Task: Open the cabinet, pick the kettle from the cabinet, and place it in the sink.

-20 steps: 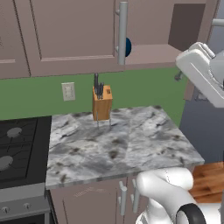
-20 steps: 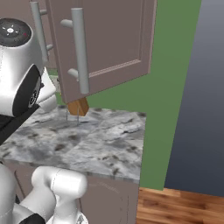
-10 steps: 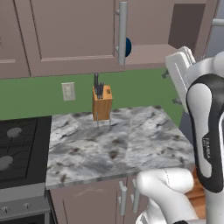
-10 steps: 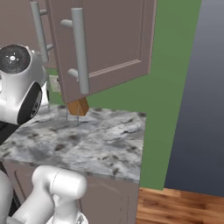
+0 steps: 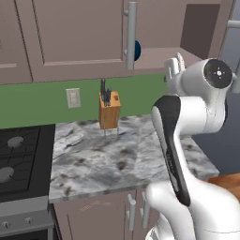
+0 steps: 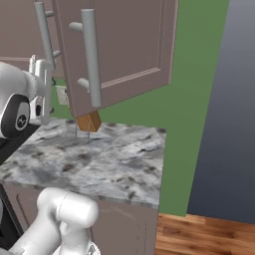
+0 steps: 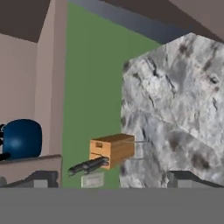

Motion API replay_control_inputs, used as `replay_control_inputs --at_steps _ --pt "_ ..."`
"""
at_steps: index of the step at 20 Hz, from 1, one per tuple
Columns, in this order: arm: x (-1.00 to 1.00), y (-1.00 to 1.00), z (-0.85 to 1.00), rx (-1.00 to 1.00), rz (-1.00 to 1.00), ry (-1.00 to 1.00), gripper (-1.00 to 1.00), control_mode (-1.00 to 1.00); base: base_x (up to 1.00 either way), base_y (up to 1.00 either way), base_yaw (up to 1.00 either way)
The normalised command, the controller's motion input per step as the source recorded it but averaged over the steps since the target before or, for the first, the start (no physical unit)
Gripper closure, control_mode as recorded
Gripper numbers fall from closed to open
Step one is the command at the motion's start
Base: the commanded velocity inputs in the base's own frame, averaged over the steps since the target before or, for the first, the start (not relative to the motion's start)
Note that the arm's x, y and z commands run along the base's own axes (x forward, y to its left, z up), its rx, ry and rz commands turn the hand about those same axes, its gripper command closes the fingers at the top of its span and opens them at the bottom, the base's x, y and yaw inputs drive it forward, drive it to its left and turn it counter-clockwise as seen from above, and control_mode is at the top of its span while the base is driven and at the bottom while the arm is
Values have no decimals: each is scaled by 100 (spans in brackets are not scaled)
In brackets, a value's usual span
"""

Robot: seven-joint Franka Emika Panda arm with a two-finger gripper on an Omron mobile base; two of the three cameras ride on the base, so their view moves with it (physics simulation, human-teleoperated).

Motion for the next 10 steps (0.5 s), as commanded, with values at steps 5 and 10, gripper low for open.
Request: replay_control_inputs --at_steps 5,10 --pt "36 -7 0 8 -27 4 -100 -100 0 0 0" --pt "36 -15 0 1 -30 2 -100 -100 0 0 0"
